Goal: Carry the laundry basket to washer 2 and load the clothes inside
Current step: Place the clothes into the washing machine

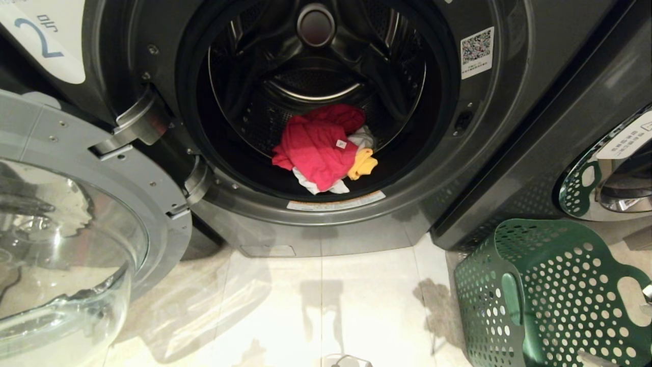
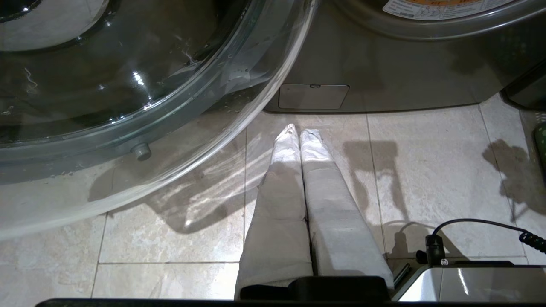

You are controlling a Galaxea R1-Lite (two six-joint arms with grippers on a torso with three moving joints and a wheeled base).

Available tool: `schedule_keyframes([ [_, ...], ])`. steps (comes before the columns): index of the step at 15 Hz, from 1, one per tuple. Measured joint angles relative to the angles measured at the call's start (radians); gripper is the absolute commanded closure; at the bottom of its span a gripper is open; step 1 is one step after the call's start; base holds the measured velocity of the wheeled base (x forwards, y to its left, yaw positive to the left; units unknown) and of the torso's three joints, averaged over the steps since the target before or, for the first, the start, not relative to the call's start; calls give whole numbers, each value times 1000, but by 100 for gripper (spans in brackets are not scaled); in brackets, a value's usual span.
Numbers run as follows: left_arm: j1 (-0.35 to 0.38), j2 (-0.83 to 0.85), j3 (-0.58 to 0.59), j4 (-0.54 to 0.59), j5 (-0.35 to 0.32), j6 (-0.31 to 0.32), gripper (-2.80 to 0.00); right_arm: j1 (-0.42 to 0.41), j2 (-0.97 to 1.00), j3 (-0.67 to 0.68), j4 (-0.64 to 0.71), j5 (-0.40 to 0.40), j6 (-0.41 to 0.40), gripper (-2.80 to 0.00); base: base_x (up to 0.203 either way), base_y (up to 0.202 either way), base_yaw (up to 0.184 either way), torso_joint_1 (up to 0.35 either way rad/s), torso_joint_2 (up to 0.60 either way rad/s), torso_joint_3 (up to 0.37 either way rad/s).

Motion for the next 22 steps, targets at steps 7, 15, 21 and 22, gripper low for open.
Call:
schedule_keyframes([
  [7, 0, 0, 0, 0, 0, 0, 0, 0, 30, 28, -77, 0, 1, -280, -1, -10, 121, 0, 2, 4],
  [15, 0, 0, 0, 0, 0, 0, 0, -1, 35, 43, -77, -26, 8, -280, 0, -8, 166, 2, 2, 1],
  [21, 0, 0, 0, 0, 0, 0, 0, -39, 158, 49, -286, -160, 79, -280, -1, -1, 15, 0, 0, 1],
  [22, 0, 0, 0, 0, 0, 0, 0, -50, 205, 55, -369, -204, 97, -280, 0, 0, 0, 0, 0, 0],
])
